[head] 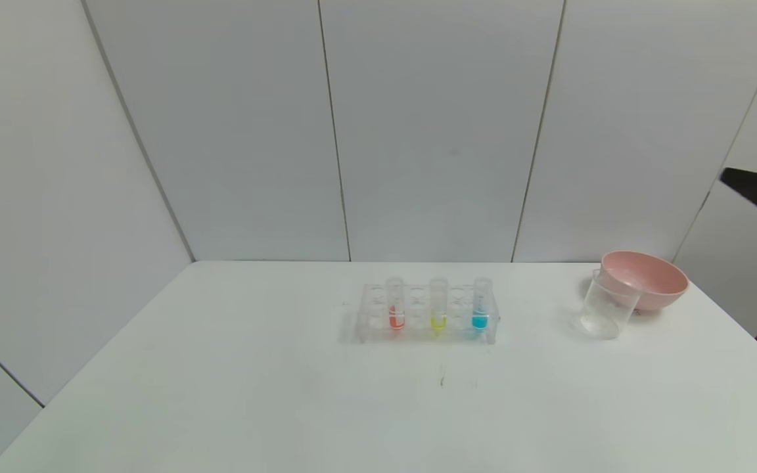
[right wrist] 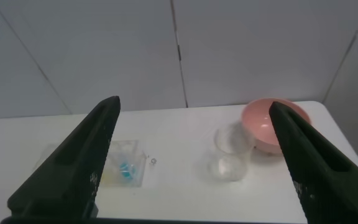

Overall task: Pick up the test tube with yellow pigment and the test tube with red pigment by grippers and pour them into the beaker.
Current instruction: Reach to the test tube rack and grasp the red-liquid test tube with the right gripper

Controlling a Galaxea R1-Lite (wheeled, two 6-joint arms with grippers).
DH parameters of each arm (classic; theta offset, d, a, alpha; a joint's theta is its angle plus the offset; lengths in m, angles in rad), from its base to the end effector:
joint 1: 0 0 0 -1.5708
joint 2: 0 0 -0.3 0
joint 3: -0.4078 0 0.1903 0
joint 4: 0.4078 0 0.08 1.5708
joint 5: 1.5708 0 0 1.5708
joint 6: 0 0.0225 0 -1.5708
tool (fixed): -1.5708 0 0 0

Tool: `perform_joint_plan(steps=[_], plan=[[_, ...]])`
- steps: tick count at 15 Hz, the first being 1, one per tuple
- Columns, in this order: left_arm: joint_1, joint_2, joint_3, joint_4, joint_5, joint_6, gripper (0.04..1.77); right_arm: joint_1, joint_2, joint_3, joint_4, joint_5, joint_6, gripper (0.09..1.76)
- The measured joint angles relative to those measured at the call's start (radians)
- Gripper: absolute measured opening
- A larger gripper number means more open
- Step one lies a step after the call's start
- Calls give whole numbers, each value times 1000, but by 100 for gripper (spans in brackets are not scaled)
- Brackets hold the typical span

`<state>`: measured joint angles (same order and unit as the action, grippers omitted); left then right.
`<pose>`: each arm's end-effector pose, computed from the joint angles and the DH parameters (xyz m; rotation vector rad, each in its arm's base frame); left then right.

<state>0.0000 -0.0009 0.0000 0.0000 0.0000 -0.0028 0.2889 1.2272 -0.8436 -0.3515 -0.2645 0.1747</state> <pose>-0.0229 0.0000 0.0755 -0.0028 -0.0009 0.0000 0.1846 0.0487 0.2838 0.1659 0.0329 0.0216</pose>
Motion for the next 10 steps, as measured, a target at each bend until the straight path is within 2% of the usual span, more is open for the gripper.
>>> perform_joint_plan(steps=[5,7,10], plan=[[0,0,0,0,0,0,176,368,296,-27,-228,-236,11,171],[0,0,0,0,0,0,176,466,416,-41,-309,-288,13,171],[0,0,0,0,0,0,176,539,600,-122,-401,-381,15,171]])
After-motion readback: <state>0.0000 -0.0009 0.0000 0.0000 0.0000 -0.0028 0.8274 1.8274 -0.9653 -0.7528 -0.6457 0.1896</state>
